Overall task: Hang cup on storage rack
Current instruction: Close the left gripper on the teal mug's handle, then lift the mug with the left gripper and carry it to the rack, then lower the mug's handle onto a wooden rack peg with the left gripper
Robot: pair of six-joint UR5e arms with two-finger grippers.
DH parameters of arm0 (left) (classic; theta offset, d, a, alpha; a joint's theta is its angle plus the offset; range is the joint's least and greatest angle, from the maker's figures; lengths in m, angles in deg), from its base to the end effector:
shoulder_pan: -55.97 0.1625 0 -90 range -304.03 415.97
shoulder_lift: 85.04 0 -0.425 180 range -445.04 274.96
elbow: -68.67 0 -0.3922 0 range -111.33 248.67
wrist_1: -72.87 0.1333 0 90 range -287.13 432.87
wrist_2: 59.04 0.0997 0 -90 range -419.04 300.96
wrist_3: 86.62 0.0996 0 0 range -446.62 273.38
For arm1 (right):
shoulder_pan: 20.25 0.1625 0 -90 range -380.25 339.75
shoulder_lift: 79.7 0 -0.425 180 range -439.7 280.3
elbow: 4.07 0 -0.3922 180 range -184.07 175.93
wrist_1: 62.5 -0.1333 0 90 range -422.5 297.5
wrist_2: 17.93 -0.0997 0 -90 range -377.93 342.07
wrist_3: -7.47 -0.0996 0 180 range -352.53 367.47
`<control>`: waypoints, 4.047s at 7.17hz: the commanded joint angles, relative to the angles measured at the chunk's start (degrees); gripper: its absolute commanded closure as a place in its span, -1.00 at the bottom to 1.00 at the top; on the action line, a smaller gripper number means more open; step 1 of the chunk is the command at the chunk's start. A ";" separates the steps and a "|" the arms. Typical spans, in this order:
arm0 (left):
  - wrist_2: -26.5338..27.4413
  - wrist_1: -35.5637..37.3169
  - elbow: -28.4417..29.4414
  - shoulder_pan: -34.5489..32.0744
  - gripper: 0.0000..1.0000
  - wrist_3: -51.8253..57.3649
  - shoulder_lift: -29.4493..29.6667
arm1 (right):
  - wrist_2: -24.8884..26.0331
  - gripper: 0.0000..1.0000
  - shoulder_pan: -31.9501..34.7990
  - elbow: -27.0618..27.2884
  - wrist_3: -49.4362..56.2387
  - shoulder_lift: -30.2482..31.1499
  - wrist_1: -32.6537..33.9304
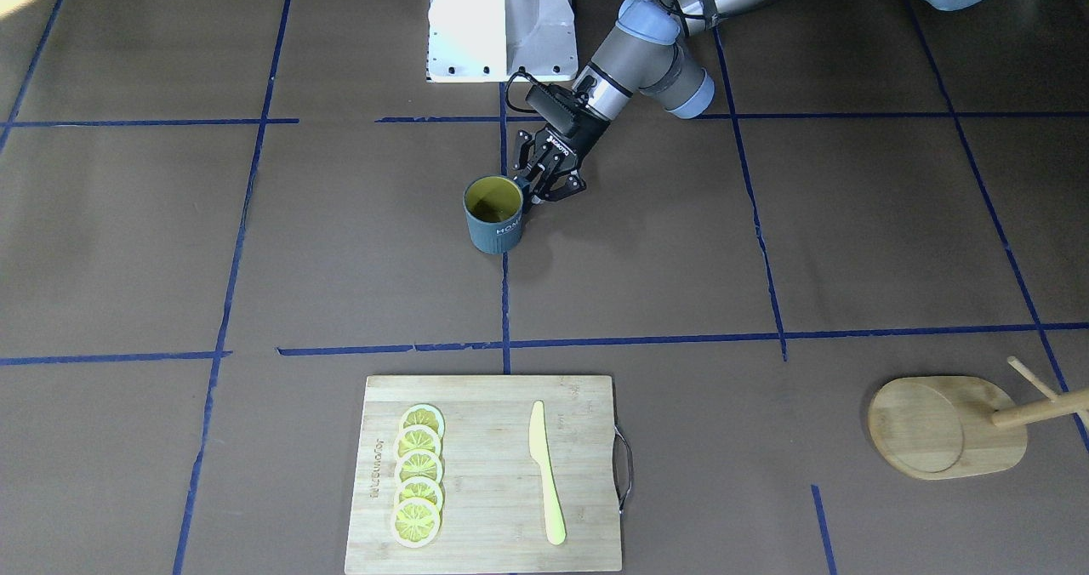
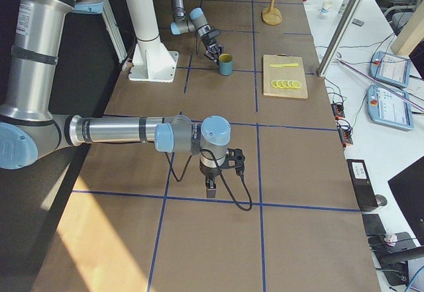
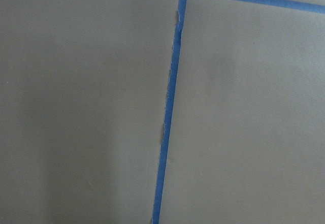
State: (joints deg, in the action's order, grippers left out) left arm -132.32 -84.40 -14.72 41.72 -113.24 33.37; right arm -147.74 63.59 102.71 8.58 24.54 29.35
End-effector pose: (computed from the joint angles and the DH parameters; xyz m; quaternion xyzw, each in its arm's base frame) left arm 0.6031 -0.3203 0.2925 0.5157 0.4757 0.2004 0.6838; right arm 0.0275 -0.3931 0.6324 -0.0093 -0.3404 -0.0617 0.9382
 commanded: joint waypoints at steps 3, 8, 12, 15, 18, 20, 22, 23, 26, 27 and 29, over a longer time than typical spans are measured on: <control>-0.11 -0.67 -5.62 -2.36 1.00 -21.37 0.07 | 0.00 -1.00 0.00 0.09 0.03 0.00 -0.09; -4.58 -7.34 -6.96 -14.71 1.00 -86.01 -0.46 | 0.00 -1.00 0.00 0.00 -0.06 0.00 -0.09; -7.41 -12.10 -6.70 -34.31 1.00 -123.34 -2.55 | 0.00 -1.00 0.00 0.26 -0.06 -0.09 -0.09; -9.84 -16.99 -3.47 -42.76 0.97 -134.37 -7.56 | 0.09 -1.00 0.00 0.18 -0.06 -0.35 -0.17; -17.95 -26.92 10.84 -50.79 0.97 -136.68 -7.84 | 0.09 -1.00 0.00 0.35 -0.06 -0.35 -0.17; -17.95 -31.23 15.25 -50.88 0.97 -136.77 -7.84 | 0.09 -1.00 0.00 0.44 -0.06 -0.35 -0.17; -18.04 -41.49 22.80 -50.88 0.97 -136.77 -7.84 | 0.17 -1.00 0.00 0.53 -0.06 -0.35 -0.17; -18.04 -42.85 23.62 -50.88 0.97 -136.85 -8.02 | 0.18 -1.00 0.00 0.53 0.03 -0.35 -0.17; -18.13 -45.66 24.06 -50.88 0.97 -138.88 -10.20 | 0.18 -1.00 0.00 0.53 -0.06 -0.35 -0.17; -18.13 -48.37 26.24 -50.88 0.97 -138.88 -10.48 | 0.18 -1.00 0.00 0.53 -0.06 -0.35 -0.17; -18.13 -50.94 28.63 -50.79 0.96 -138.88 -10.48 | 0.18 -1.00 0.00 0.44 0.03 -0.35 -0.17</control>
State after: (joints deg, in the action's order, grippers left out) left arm -150.45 -134.10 12.78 -9.11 -252.11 23.00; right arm -147.56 63.59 103.19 8.58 24.19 29.17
